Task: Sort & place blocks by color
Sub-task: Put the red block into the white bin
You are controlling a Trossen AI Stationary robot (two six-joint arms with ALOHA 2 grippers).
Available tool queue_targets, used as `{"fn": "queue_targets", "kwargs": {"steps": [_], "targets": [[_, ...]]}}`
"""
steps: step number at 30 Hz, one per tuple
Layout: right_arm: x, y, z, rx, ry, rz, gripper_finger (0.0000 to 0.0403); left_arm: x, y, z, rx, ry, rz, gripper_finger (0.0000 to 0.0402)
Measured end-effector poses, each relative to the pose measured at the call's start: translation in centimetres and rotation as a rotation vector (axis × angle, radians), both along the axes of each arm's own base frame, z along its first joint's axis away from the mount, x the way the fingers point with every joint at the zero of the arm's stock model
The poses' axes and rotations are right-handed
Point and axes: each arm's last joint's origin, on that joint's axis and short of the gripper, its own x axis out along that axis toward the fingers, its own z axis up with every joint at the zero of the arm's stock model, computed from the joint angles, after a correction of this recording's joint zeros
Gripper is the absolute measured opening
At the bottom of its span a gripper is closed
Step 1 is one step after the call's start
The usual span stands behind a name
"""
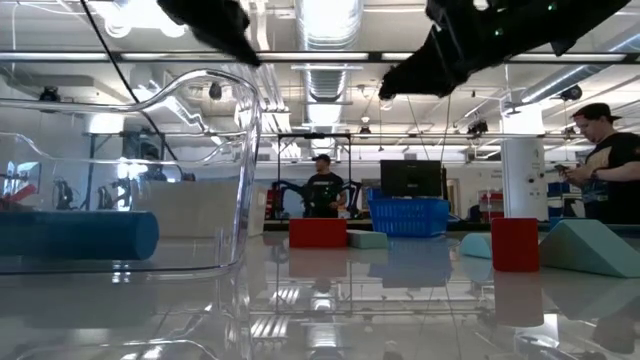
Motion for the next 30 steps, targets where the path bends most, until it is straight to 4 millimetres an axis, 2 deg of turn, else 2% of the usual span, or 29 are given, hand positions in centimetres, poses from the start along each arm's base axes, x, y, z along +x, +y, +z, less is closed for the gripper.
{"fn": "queue_targets", "kwargs": {"steps": [3, 6, 14, 21, 30], "targets": [[0.8, 0.0, -1.0, 0.02, 0.05, -0.001, 0.0243, -0.3, 0.3, 0.5, 0.079, -0.178, -0.073, 0.0164], [1.9, 0.1, -1.4, 0.053, 0.088, 0.028, 0.0242, -0.8, 0.8, -0.1, 0.14, -0.327, -0.116, 0.0164], [5.4, 0.6, -2.1, 0.074, 0.245, 0.081, 0.0239, -3.2, 3.1, -1.7, 0.159, -0.644, -0.043, 0.0164], [8.3, 1.3, -3.3, 0.115, 0.336, 0.172, 0.0238, -5.6, 4.3, -2.2, 0.152, -0.769, 0.017, 0.0164], [11.4, 2.2, -5.4, 0.116, 0.447, 0.225, 0.0235, -7.3, 4.7, -1.8, 0.148, -0.824, 0.042, 0.0164]]}}
